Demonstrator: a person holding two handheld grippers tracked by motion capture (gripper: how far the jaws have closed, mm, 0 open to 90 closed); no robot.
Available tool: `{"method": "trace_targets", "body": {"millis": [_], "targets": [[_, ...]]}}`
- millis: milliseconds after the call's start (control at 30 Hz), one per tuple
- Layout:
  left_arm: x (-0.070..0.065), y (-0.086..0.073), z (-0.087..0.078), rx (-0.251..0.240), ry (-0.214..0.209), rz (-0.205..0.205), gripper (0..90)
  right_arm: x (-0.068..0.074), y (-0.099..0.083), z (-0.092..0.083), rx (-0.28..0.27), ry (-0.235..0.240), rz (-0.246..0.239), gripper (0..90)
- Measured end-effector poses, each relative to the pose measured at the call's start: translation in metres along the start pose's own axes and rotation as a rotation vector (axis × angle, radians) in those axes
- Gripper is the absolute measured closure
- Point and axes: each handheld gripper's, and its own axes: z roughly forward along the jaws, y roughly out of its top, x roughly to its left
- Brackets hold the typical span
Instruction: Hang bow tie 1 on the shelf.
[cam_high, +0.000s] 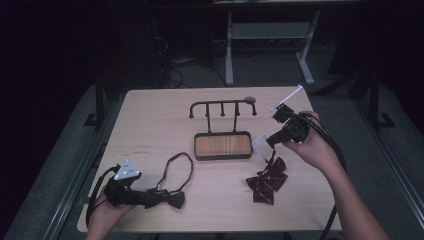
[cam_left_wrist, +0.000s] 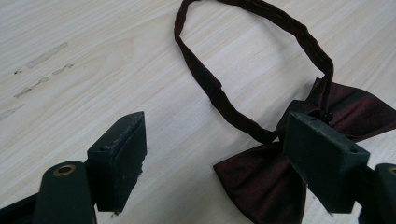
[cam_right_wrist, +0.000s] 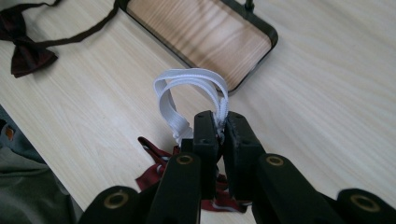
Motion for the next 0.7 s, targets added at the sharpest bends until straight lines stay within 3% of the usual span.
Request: {"method": "trace_targets", "body": {"millis": [133, 700], "targets": [[0.0, 0.0, 0.001, 0.004, -0.001, -0.001, 21.9, 0.004, 0.007, -0.01, -0.015, -0.01, -0.017, 83.7], [0.0, 0.0, 0.001, 0.002, -0.003, -0.001, 21.9, 0.002, 0.041, -0.031, -0.054, -0.037, -0.012, 83.7]]}}
